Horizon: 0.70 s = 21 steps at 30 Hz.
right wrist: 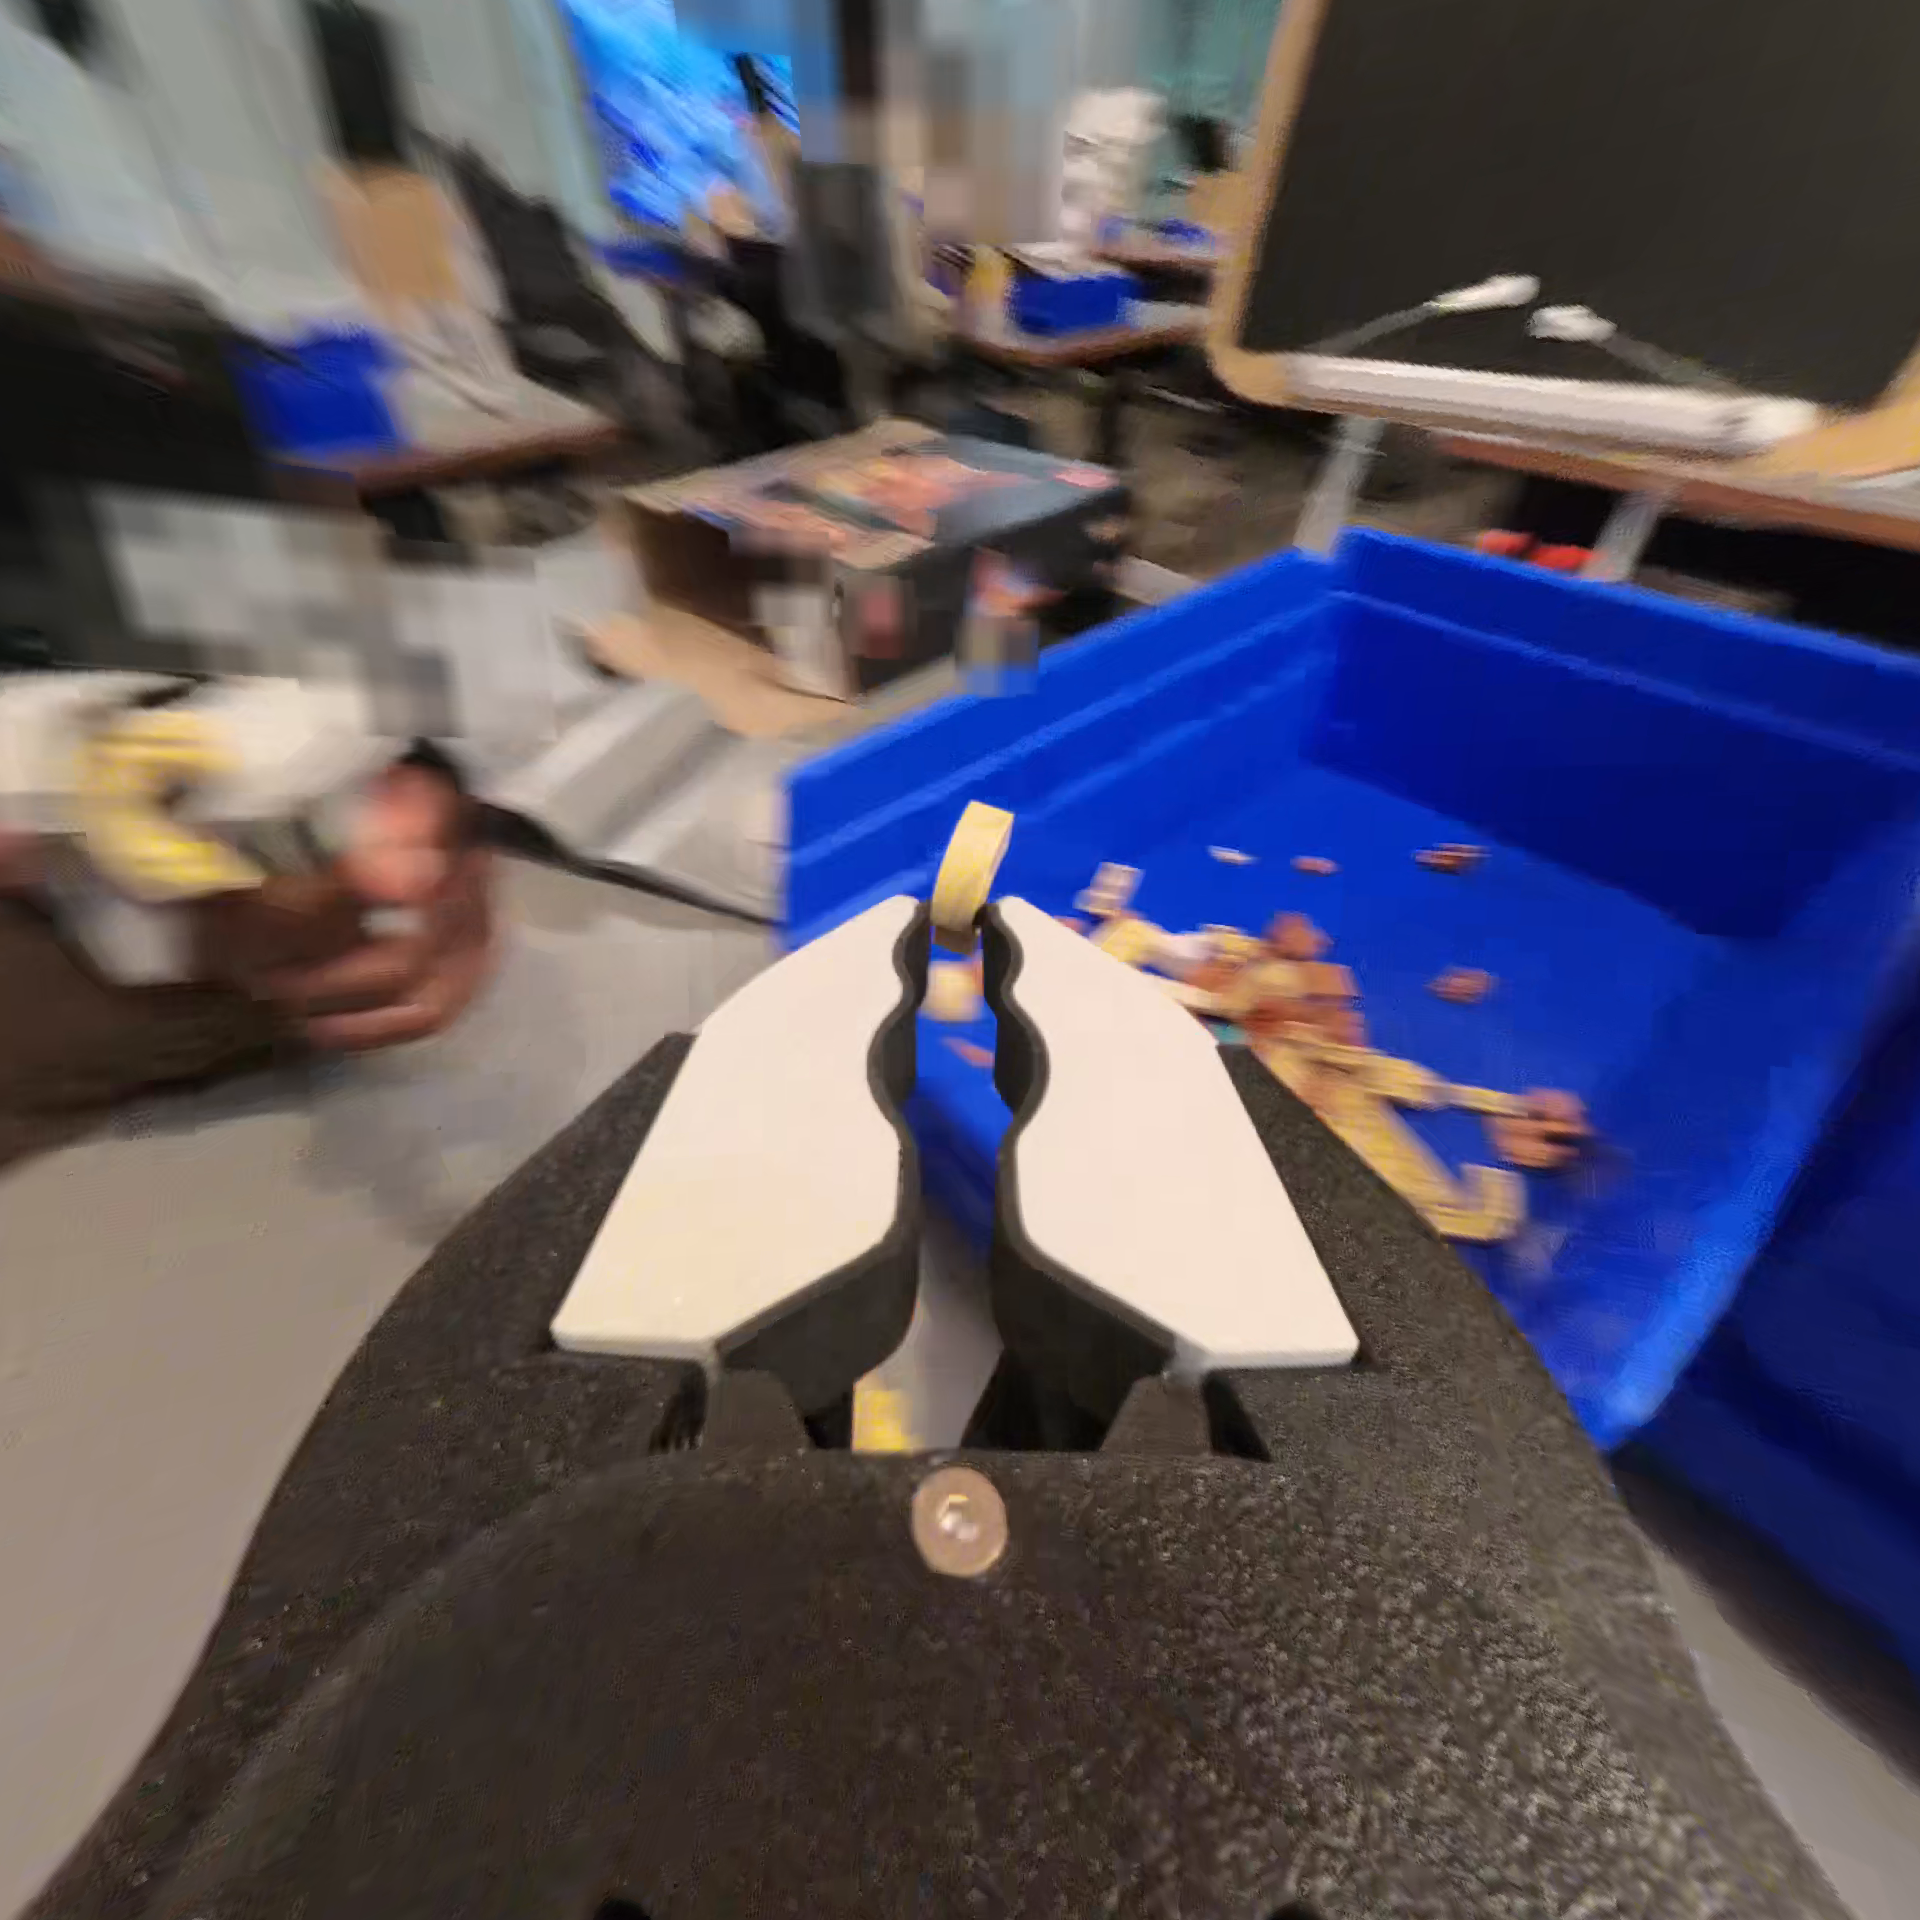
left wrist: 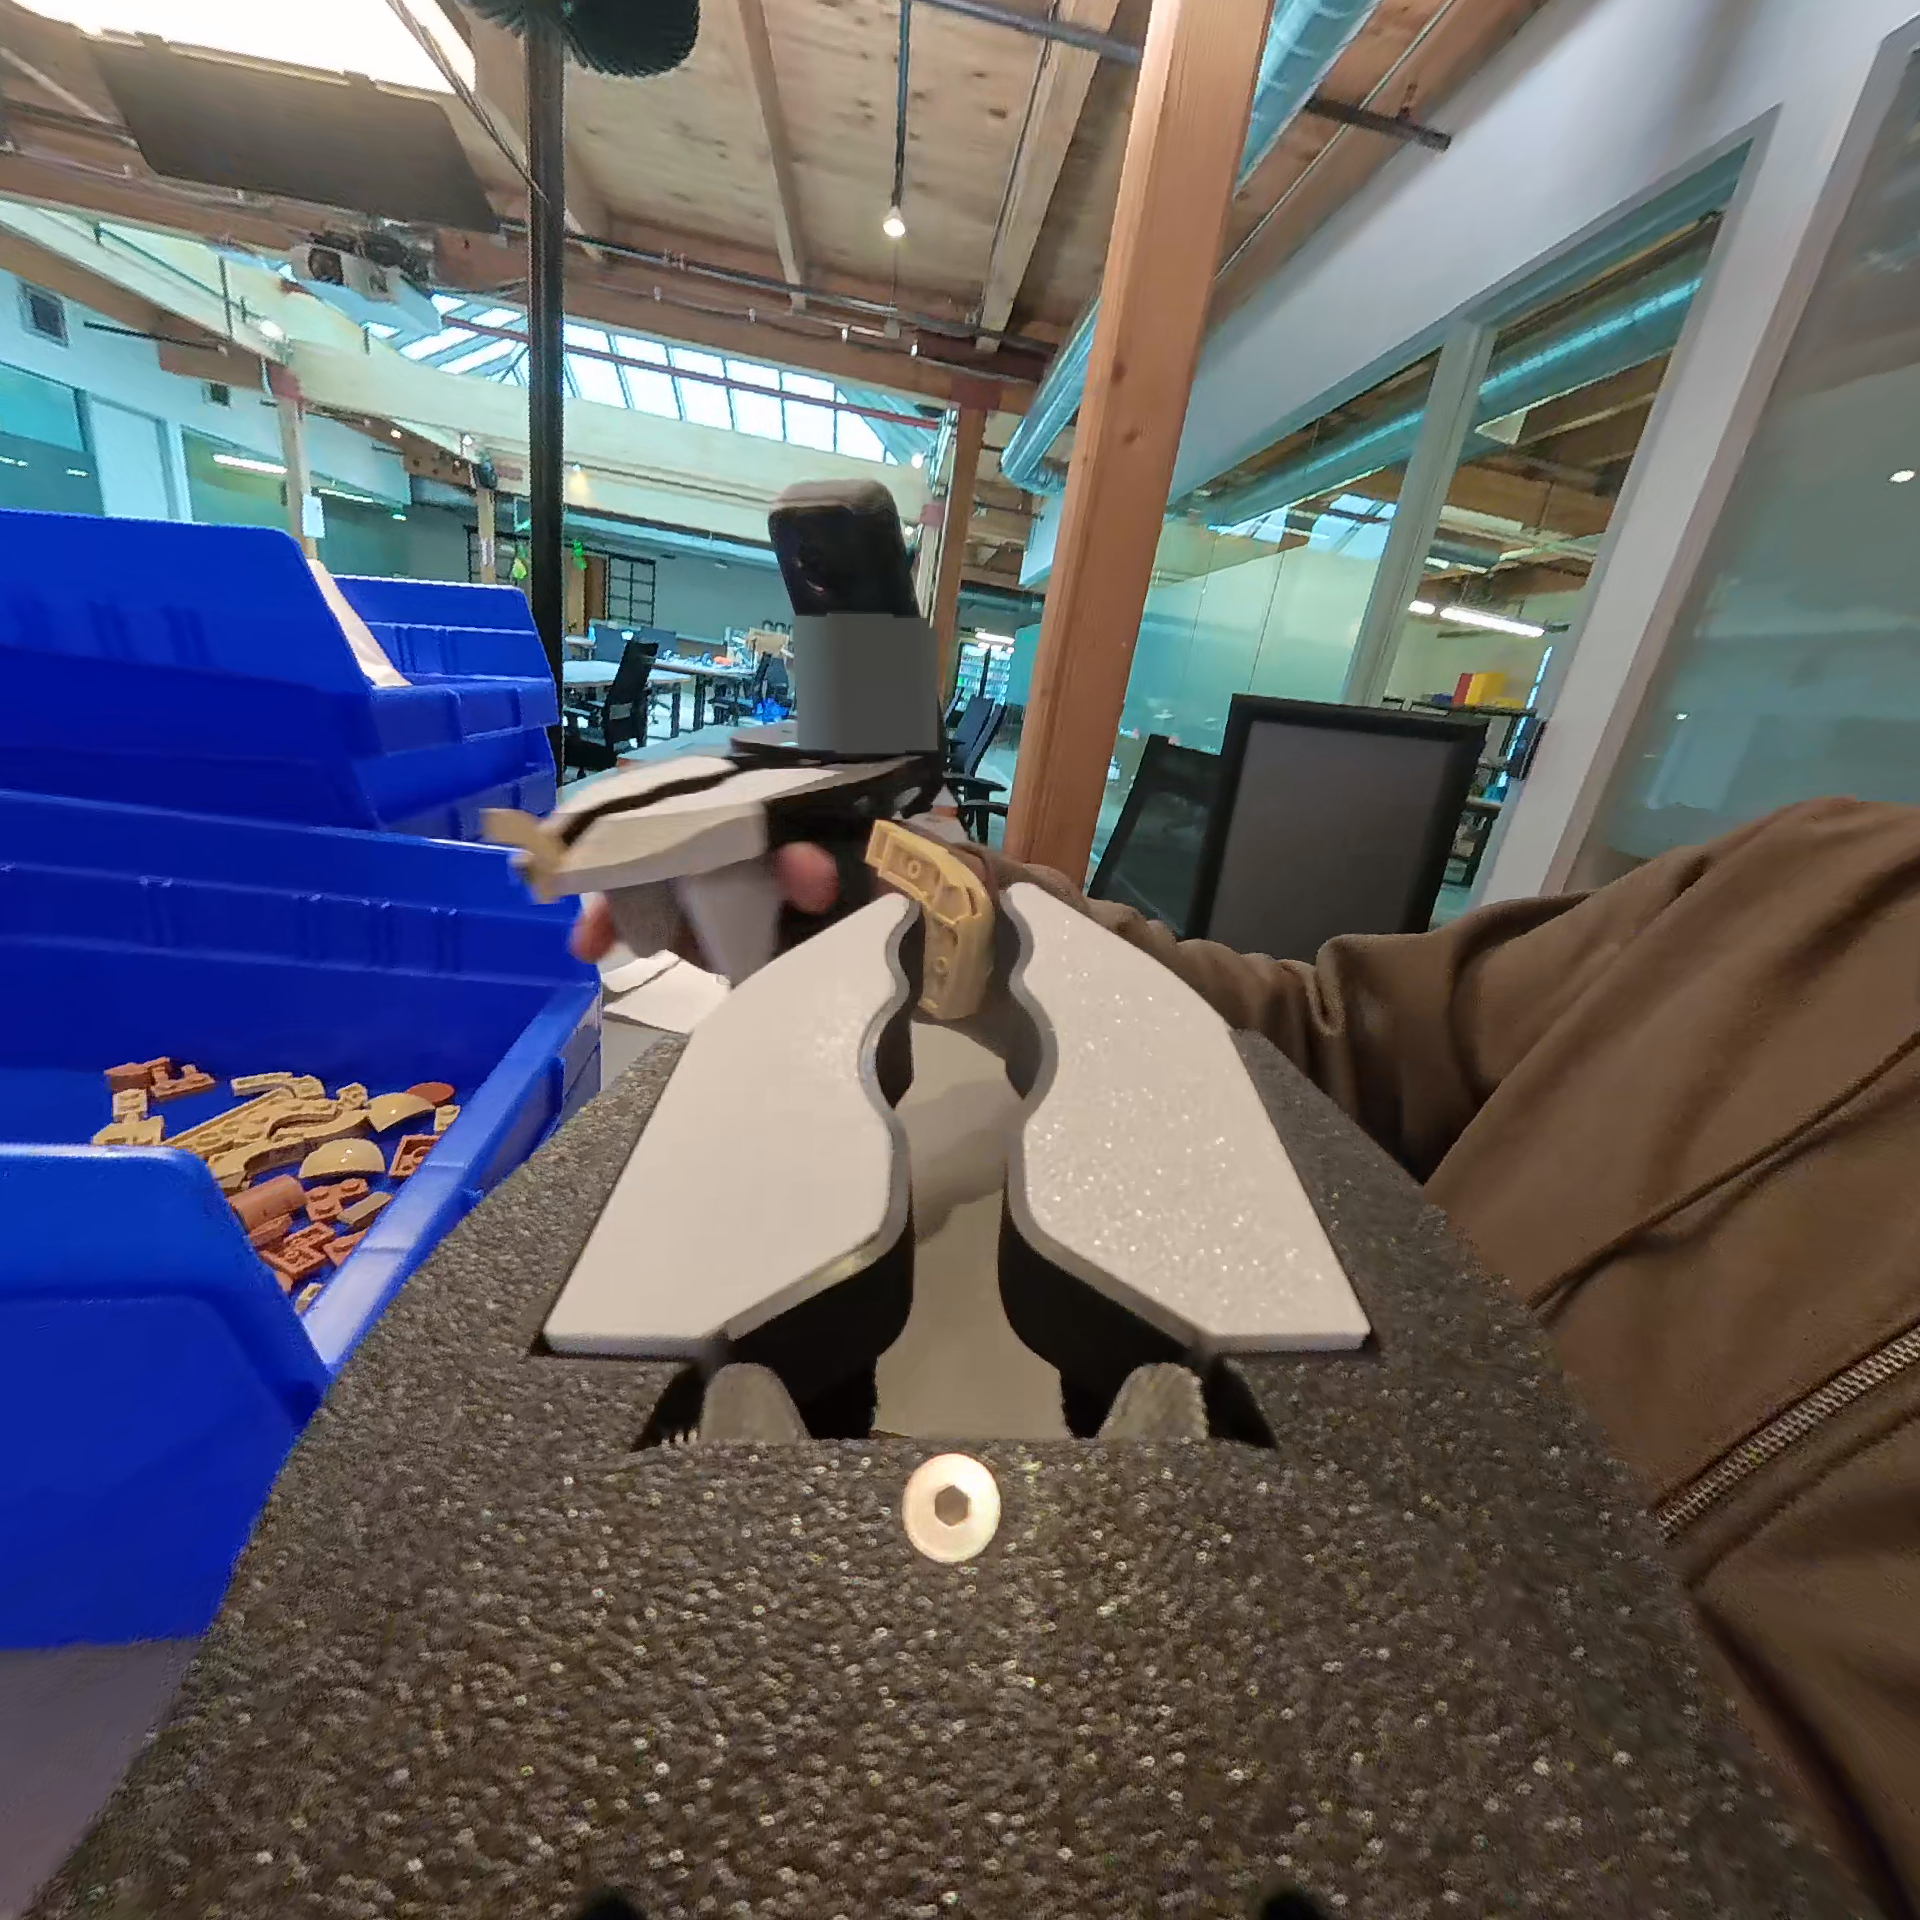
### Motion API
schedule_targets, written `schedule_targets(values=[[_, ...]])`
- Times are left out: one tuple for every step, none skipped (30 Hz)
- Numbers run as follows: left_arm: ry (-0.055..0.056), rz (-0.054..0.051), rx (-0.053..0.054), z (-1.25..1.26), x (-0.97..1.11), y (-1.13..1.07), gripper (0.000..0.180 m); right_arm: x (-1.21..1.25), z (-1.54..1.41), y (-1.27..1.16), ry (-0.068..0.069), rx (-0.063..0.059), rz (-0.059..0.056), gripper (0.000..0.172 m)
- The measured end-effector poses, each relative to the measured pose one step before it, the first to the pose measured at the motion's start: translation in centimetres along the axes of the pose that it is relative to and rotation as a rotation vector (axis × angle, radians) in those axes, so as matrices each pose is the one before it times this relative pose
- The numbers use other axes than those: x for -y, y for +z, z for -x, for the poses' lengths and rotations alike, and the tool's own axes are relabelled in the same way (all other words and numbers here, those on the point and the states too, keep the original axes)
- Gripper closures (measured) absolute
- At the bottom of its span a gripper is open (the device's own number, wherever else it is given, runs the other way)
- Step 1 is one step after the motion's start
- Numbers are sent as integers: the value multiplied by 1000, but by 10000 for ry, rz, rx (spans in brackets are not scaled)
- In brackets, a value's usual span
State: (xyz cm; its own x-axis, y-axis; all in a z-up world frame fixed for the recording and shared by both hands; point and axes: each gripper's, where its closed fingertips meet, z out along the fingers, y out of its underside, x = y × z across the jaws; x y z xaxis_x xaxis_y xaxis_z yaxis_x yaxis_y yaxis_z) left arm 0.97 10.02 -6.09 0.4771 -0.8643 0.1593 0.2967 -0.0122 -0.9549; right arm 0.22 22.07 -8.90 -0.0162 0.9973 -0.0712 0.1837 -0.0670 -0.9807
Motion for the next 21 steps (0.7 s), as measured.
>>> schedule_targets(values=[[-73,-136,-63,22,117,-91,167,-143,-1679,721,-630,-1149,541,162],[-73,-147,-82,-24,143,-130,167,-213,-1276,778,-510,-894,527,155],[-65,-150,-107,-64,177,-151,167,-185,-737,742,-367,-572,411,147],[-67,-143,-138,-125,195,-169,168,-170,-203,580,-223,-271,270,142],[-99,-139,-178,-142,209,-185,168,-164,299,334,-127,-3,128,139],[-160,-134,-235,-207,215,-173,167,-114,684,78,-129,180,-1,138],[-194,-129,-264,-239,195,-164,167,1,891,-117,-221,265,-87,138],[-161,-113,-265,-272,148,-122,168,300,1039,-304,-313,346,-235,136],[-108,-49,-216,-229,46,-94,168,760,1327,-481,-316,551,-476,137],[-55,40,-139,-145,-93,-24,168,1206,1836,-650,-230,878,-709,139],[-19,100,-114,-155,-184,31,168,1460,2140,-660,-99,1059,-811,143],[-1,108,-161,-264,-185,78,168,1442,2031,-489,15,960,-734,145],[26,121,-183,-340,-178,116,168,1197,1802,-271,43,815,-554,146],[78,130,-167,-351,-167,134,168,890,1521,-106,-11,655,-360,146],[102,124,-159,-347,-143,128,168,565,1187,-1,-98,476,-196,146],[84,112,-135,-303,-126,100,168,315,969,16,-148,373,-80,147],[56,127,-93,-209,-137,75,168,165,780,21,-150,303,-25,147],[46,119,-68,-144,-152,58,168,102,619,3,-129,231,-24,148],[28,81,-35,-66,-105,19,168,86,433,4,-93,142,-23,150],[-19,67,-46,-46,-115,13,168,58,222,17,-64,45,-8,152],[-51,119,-73,-74,-192,22,168,16,106,26,-57,-9,18,153]])
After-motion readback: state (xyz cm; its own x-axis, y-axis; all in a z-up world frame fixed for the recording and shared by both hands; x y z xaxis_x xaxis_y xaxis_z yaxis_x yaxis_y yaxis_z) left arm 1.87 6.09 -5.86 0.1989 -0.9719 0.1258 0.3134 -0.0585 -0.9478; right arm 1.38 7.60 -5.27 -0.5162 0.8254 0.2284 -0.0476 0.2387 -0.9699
